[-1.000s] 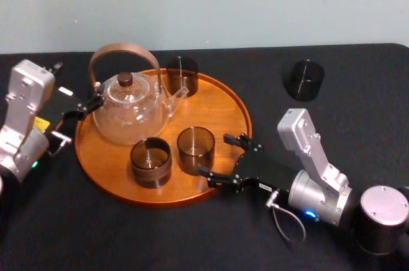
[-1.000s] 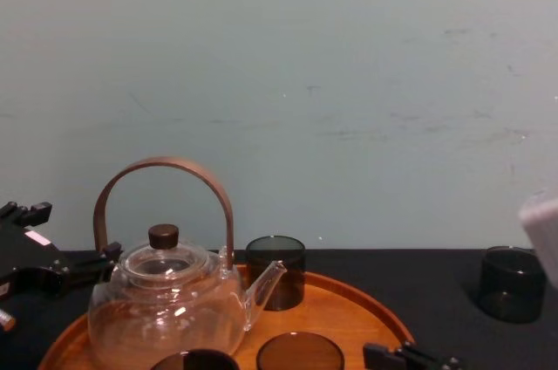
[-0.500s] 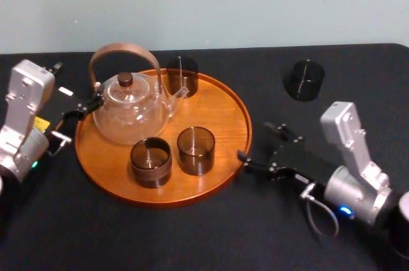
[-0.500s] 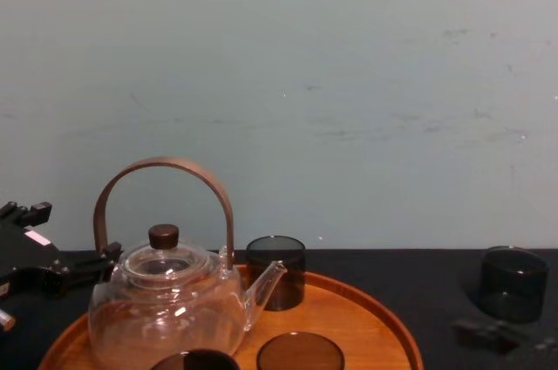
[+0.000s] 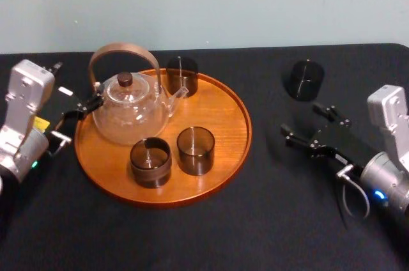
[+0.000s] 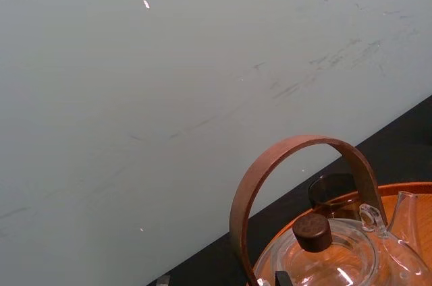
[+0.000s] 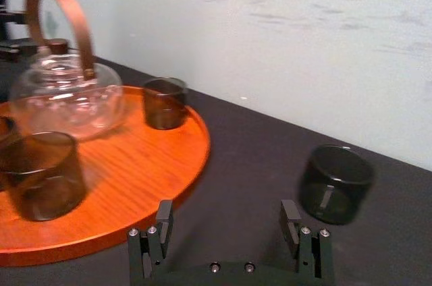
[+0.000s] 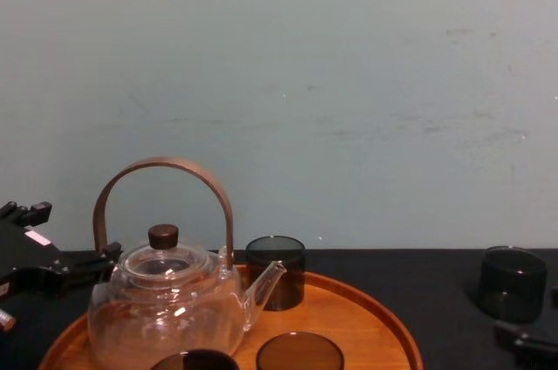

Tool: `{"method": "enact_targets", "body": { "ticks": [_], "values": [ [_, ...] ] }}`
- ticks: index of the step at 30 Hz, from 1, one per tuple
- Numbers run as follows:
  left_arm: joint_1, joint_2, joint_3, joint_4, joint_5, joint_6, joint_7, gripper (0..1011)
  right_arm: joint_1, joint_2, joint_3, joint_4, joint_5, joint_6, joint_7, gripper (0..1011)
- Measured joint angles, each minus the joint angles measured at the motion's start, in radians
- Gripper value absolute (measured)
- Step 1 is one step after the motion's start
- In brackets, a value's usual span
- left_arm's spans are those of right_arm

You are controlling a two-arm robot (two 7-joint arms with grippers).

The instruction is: Pick up the glass from the table and place it on the tray.

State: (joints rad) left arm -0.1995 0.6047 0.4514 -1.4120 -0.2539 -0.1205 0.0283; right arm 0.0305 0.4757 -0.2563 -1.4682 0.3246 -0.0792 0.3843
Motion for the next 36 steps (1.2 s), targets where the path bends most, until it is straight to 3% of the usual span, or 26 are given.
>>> {"method": "enact_targets", "body": {
  "ticks": [15, 36],
  "values": [
    [0.000, 0.000, 0.000, 0.000, 0.000, 0.000, 0.000, 1009, 0.034, -0.016, 0.084, 0.072, 0.010, 0.022, -0.012, 1002],
    [0.000, 0.000, 0.000, 0.000, 0.000, 0.000, 0.000, 1010, 0.255, -0.051, 0.061, 0.296, -0.015, 0.112, 0.019, 1002]
  ]
}}
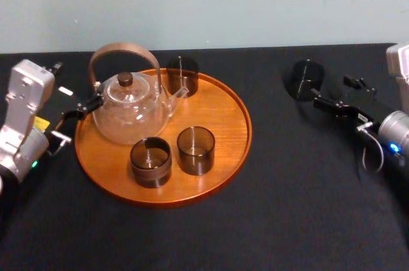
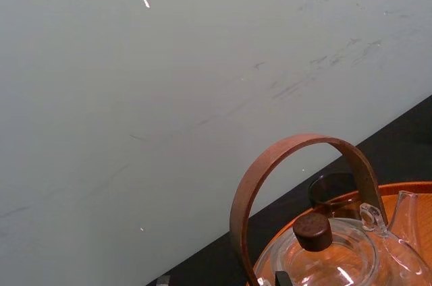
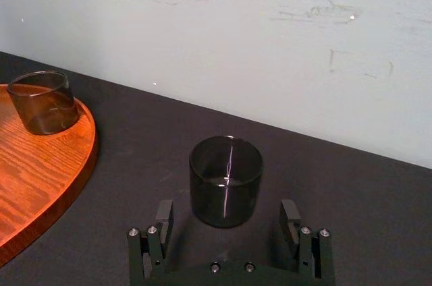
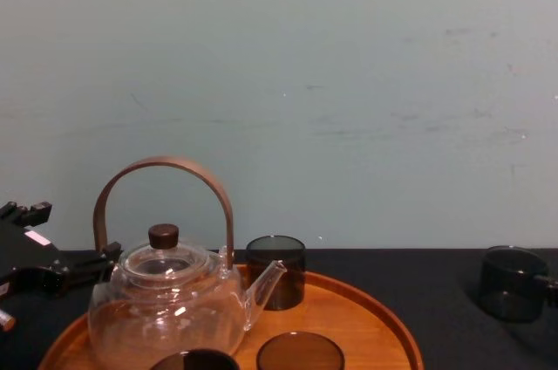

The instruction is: Pick up the glass from the table and place it on the tray.

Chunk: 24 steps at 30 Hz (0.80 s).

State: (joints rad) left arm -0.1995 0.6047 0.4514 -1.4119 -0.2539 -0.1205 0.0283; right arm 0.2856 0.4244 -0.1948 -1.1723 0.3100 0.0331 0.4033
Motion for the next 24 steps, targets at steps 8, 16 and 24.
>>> {"method": "enact_targets", "body": {
  "ticks": [8, 16, 24],
  "values": [
    [0.000, 0.000, 0.000, 0.000, 0.000, 0.000, 0.000, 1009, 0.060, -0.012, -0.018, 0.063, -0.008, 0.023, 0.013, 1002],
    [0.000, 0.000, 0.000, 0.000, 0.000, 0.000, 0.000, 1010, 0.128, -0.028, -0.041, 0.142, -0.025, 0.028, 0.025, 1002],
    [0.000, 0.000, 0.000, 0.000, 0.000, 0.000, 0.000, 1009, 0.185, -0.048, -0.063, 0.216, -0.048, 0.017, 0.032, 1002]
  ]
}}
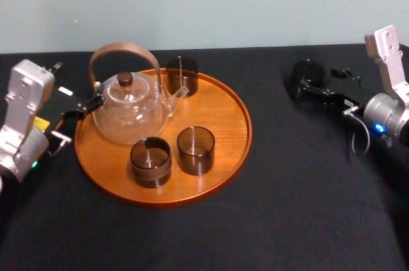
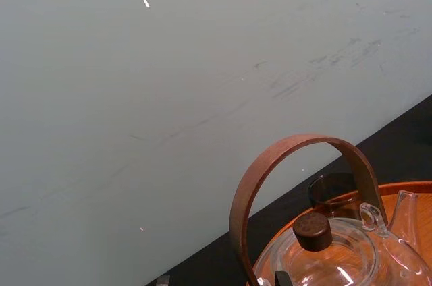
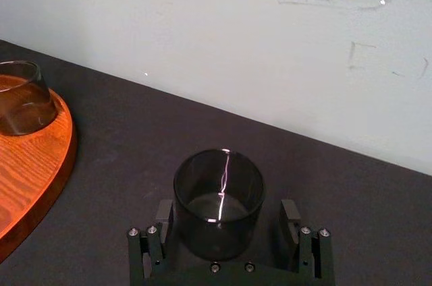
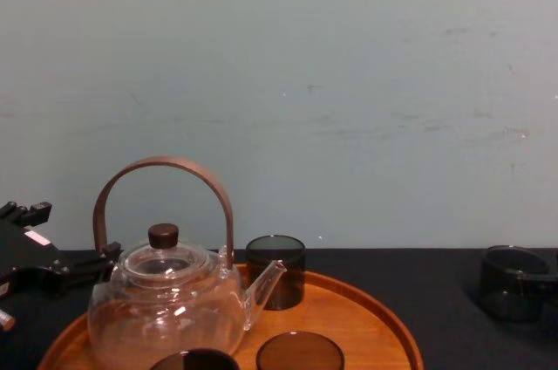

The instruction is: Pick up the glass from the table and place it on the tray.

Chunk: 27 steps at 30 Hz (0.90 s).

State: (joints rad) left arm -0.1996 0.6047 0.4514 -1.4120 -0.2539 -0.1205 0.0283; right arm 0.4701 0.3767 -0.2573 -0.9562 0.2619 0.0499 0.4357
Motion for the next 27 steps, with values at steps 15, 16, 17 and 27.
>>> {"method": "enact_targets", "body": {
  "ticks": [15, 16, 17, 27],
  "values": [
    [0.000, 0.000, 0.000, 0.000, 0.000, 0.000, 0.000, 1009, 0.096, -0.046, -0.026, 0.151, -0.033, -0.064, 0.027, 1002],
    [0.000, 0.000, 0.000, 0.000, 0.000, 0.000, 0.000, 1009, 0.100, -0.048, -0.026, 0.157, -0.035, -0.069, 0.029, 1002],
    [0.000, 0.000, 0.000, 0.000, 0.000, 0.000, 0.000, 1010, 0.103, -0.050, -0.027, 0.162, -0.036, -0.073, 0.031, 1003],
    [0.000, 0.000, 0.000, 0.000, 0.000, 0.000, 0.000, 1010, 0.138, -0.069, -0.029, 0.212, -0.051, -0.111, 0.041, 1002]
  ]
}}
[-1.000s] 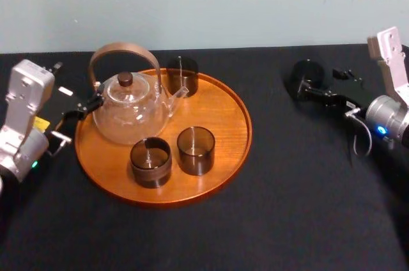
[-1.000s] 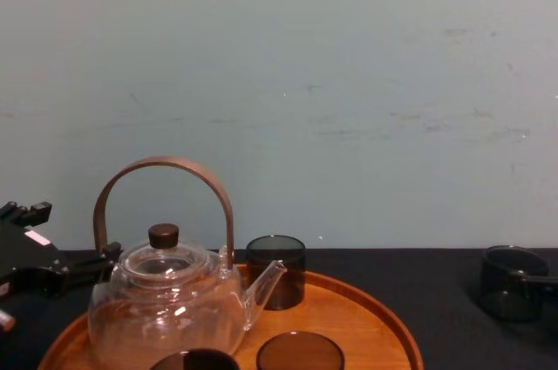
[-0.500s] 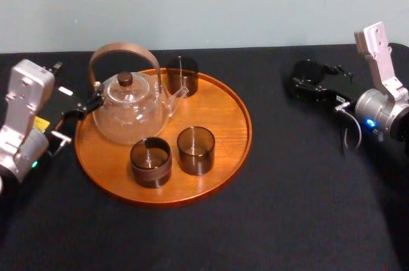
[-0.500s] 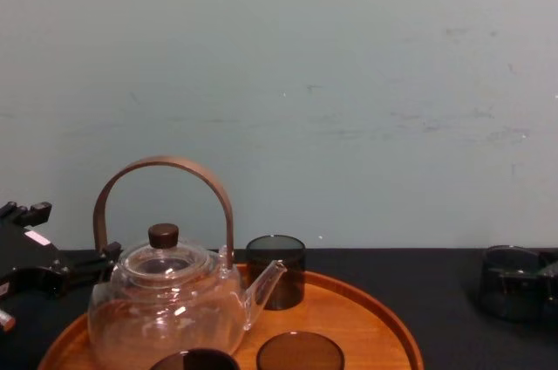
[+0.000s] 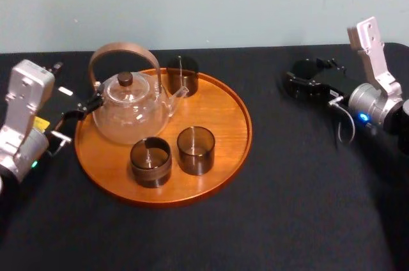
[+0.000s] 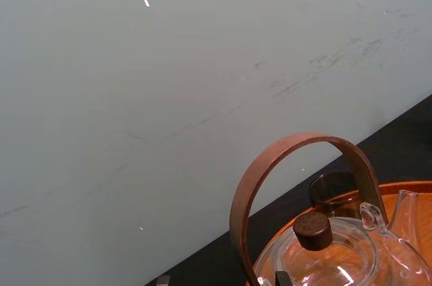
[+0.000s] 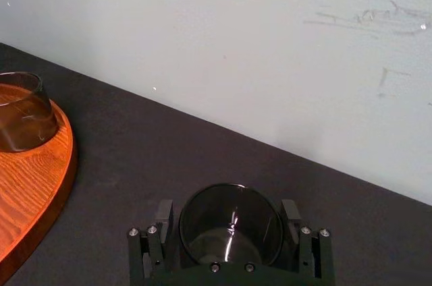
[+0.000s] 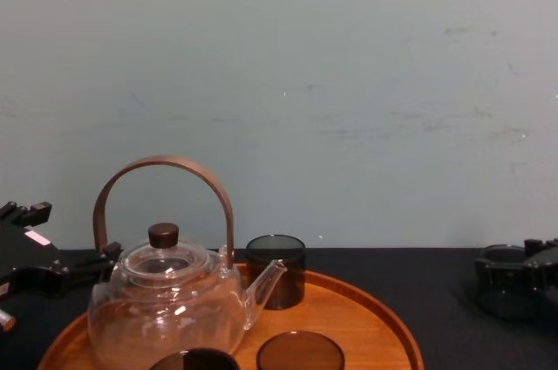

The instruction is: Pick up the glass from the table and place it on the tray.

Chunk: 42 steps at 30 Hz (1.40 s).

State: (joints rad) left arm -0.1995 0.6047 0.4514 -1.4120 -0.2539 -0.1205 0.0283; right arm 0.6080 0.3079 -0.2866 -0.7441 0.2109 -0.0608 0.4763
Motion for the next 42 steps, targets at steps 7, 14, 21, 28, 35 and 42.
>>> {"method": "enact_targets", "body": {
  "ticks": [7, 14, 21, 28, 35, 42],
  "values": [
    [0.000, 0.000, 0.000, 0.000, 0.000, 0.000, 0.000, 1009, 0.001, -0.001, 0.000, 0.002, -0.001, -0.002, -0.001, 1003],
    [0.000, 0.000, 0.000, 0.000, 0.000, 0.000, 0.000, 1010, 0.001, 0.000, 0.001, 0.001, -0.001, -0.001, -0.001, 1003],
    [0.000, 0.000, 0.000, 0.000, 0.000, 0.000, 0.000, 1010, 0.001, 0.000, 0.001, 0.000, 0.000, -0.001, 0.000, 1003],
    [0.000, 0.000, 0.000, 0.000, 0.000, 0.000, 0.000, 1010, 0.000, 0.001, 0.001, 0.000, 0.001, 0.000, 0.000, 1002],
    [0.000, 0.000, 0.000, 0.000, 0.000, 0.000, 0.000, 1009, 0.000, 0.001, 0.001, -0.001, 0.001, 0.000, 0.000, 1002],
    [0.000, 0.000, 0.000, 0.000, 0.000, 0.000, 0.000, 1010, -0.001, 0.001, 0.001, -0.001, 0.002, 0.000, 0.000, 1002]
  ]
}}
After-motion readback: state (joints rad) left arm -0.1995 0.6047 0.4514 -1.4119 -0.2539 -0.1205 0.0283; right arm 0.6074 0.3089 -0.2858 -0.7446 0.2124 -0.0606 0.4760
